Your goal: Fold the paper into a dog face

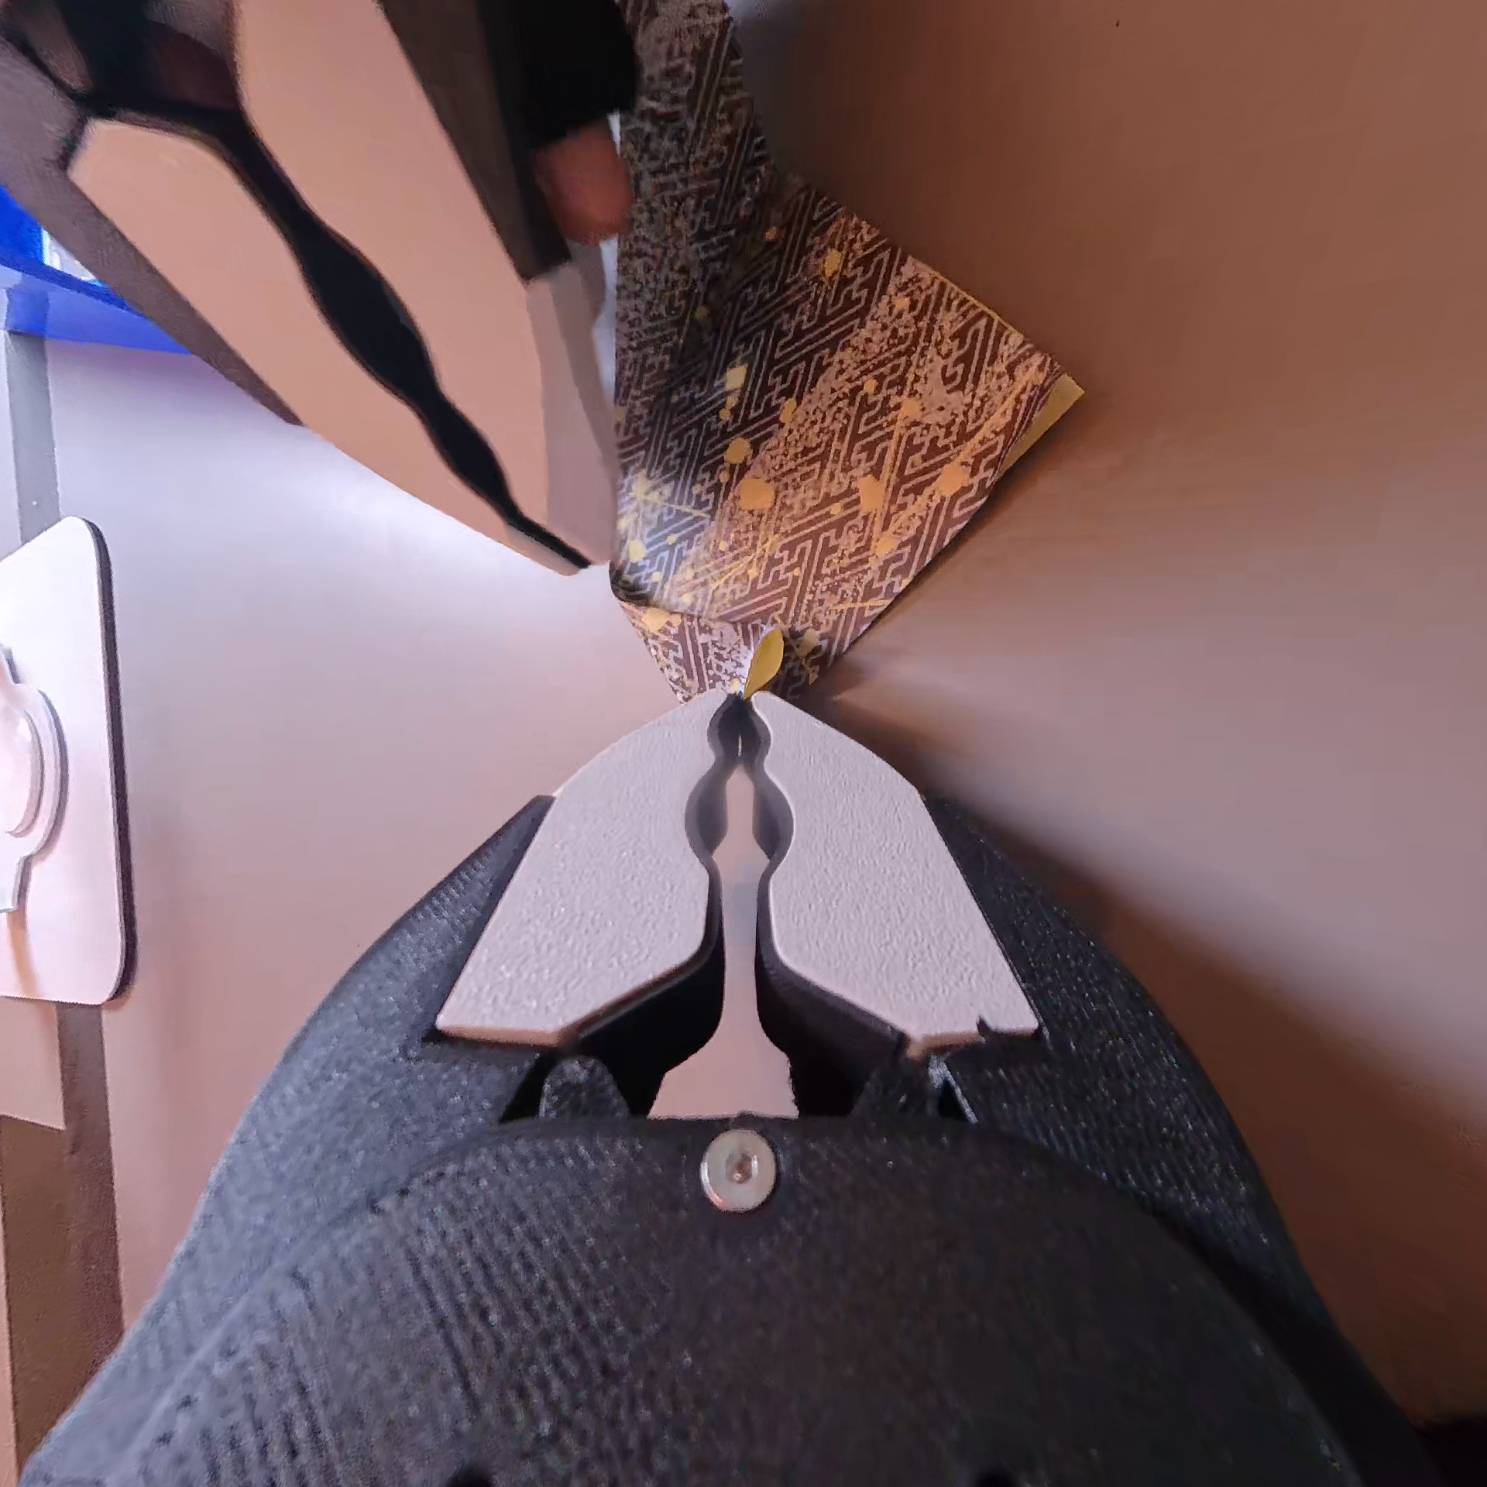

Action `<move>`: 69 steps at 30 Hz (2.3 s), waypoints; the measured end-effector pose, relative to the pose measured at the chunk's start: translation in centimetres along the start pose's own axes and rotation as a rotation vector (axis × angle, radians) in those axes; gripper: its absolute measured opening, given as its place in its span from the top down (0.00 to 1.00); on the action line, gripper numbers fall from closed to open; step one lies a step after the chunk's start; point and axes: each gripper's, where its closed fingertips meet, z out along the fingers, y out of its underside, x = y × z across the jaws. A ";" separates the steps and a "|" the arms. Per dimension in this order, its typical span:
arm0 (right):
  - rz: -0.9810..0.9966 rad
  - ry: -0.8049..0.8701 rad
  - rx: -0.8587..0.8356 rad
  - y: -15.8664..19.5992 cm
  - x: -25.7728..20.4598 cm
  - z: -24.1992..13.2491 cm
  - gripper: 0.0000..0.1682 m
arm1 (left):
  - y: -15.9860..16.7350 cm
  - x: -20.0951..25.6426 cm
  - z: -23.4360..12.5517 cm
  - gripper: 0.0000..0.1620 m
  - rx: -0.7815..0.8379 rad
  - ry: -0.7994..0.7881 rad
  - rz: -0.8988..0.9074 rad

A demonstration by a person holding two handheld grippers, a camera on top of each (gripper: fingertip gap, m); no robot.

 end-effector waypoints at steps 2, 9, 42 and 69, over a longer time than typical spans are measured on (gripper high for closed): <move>0.040 0.002 0.072 -1.4 0.3 -0.7 1.00 | 0.0 0.0 0.0 1.00 -0.004 -0.004 0.011; -0.068 0.048 -0.034 -0.7 -0.3 2.0 1.00 | 0.0 0.0 0.0 1.00 -0.006 -0.006 0.020; -0.174 0.112 -0.057 0.1 -0.8 2.3 1.00 | -0.2 -1.4 1.0 1.00 0.059 -0.005 -0.321; -0.158 0.077 -0.098 -0.4 -0.3 2.9 1.00 | 0.1 -2.4 -0.8 1.00 0.208 0.046 -0.649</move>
